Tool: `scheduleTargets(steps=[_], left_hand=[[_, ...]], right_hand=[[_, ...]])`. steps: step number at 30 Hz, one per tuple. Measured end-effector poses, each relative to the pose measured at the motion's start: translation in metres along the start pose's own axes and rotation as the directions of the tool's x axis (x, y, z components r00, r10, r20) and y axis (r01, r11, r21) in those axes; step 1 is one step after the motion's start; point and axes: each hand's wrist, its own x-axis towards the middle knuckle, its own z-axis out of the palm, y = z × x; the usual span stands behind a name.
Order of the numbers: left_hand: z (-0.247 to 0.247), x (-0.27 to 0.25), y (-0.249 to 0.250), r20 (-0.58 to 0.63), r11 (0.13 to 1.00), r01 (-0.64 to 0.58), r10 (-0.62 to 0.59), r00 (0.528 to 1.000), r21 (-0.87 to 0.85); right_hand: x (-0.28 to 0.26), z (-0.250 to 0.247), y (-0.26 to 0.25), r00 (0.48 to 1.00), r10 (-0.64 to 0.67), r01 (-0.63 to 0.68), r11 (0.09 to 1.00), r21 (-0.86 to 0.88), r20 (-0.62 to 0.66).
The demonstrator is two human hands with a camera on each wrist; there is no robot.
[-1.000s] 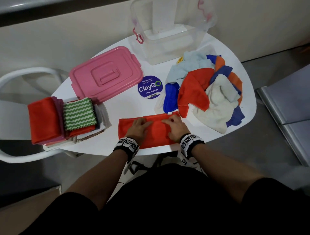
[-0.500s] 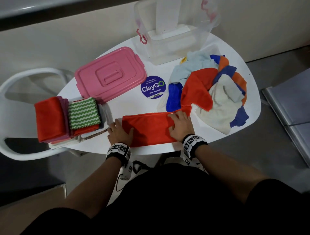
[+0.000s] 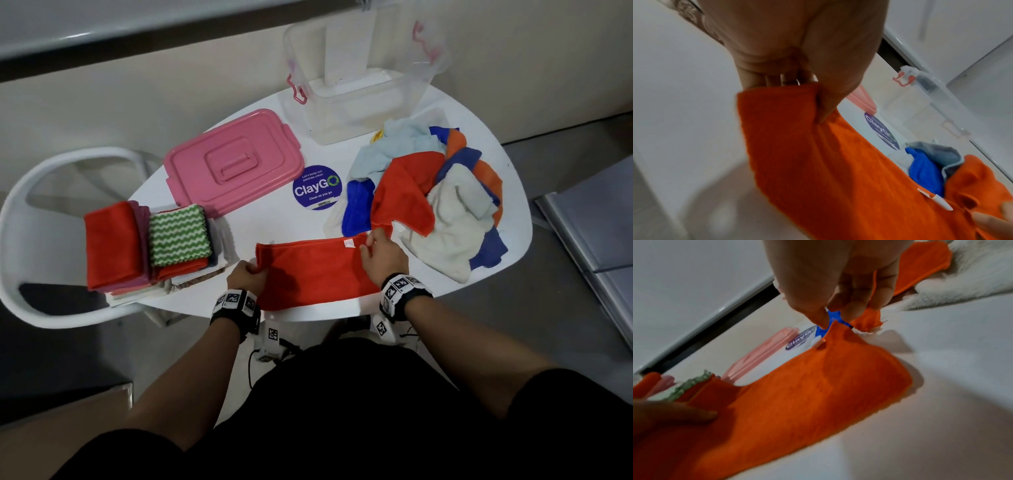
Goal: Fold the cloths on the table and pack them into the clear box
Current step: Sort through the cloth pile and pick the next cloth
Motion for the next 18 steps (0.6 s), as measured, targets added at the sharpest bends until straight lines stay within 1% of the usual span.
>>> scheduleTargets(steps=[2, 3, 4, 5, 6, 7, 9, 11, 13, 14, 16, 17, 18], left_hand=[[-0.004, -0.004, -0.002, -0.054, 0.999, -0.041, 0.039, 0.998, -0.033], [-0.006, -0.007, 0.0, -0.071, 0.995, -0.08, 0.076, 0.995, -0.051], [-0.007, -0.011, 0.003, -0.073, 0.989, -0.127, 0.122, 0.99, -0.071], [-0.006, -0.017, 0.01, -0.062, 0.982, -0.172, 0.167, 0.984, -0.081], [-0.003, -0.023, 0.018, -0.036, 0.974, -0.212, 0.21, 0.977, -0.084], [0.002, -0.028, 0.026, -0.005, 0.965, -0.247, 0.248, 0.969, -0.092], [0.015, -0.036, 0.041, 0.052, 0.953, -0.288, 0.294, 0.954, -0.097], [0.028, -0.039, 0.05, 0.12, 0.957, -0.267, 0.28, 0.952, -0.109], [0.037, -0.039, 0.054, 0.153, 0.964, -0.246, 0.26, 0.953, -0.102], [0.04, -0.04, 0.055, 0.151, 0.966, -0.246, 0.256, 0.955, -0.081], [0.044, -0.042, 0.056, 0.146, 0.97, -0.233, 0.241, 0.96, -0.066], [0.045, -0.042, 0.056, 0.17, 0.973, -0.209, 0.222, 0.96, -0.094], [0.046, -0.043, 0.056, 0.22, 0.976, -0.166, 0.194, 0.956, -0.141]], right_hand=[[-0.001, -0.002, -0.005, 0.997, 0.036, -0.043, 0.992, 0.118, 0.064], [-0.002, -0.002, -0.01, 0.991, 0.047, -0.073, 0.975, 0.21, 0.126], [-0.004, -0.001, -0.016, 0.975, 0.056, -0.123, 0.94, 0.317, 0.214], [-0.005, 0.001, -0.022, 0.945, 0.066, -0.204, 0.883, 0.423, 0.32], [-0.007, 0.002, -0.028, 0.901, 0.069, -0.301, 0.809, 0.505, 0.428], [-0.009, 0.002, -0.033, 0.854, 0.058, -0.383, 0.742, 0.55, 0.517], [-0.011, 0.005, -0.039, 0.775, 0.044, -0.487, 0.676, 0.553, 0.63], [-0.013, 0.009, -0.042, 0.713, 0.05, -0.547, 0.663, 0.511, 0.699], [-0.014, 0.013, -0.043, 0.669, 0.057, -0.58, 0.663, 0.472, 0.741], [-0.015, 0.013, -0.043, 0.662, 0.064, -0.574, 0.684, 0.45, 0.747], [-0.017, 0.019, -0.041, 0.679, 0.078, -0.532, 0.738, 0.416, 0.73], [-0.018, 0.023, -0.039, 0.691, 0.078, -0.515, 0.752, 0.413, 0.719], [-0.019, 0.026, -0.037, 0.702, 0.072, -0.495, 0.765, 0.412, 0.709]])
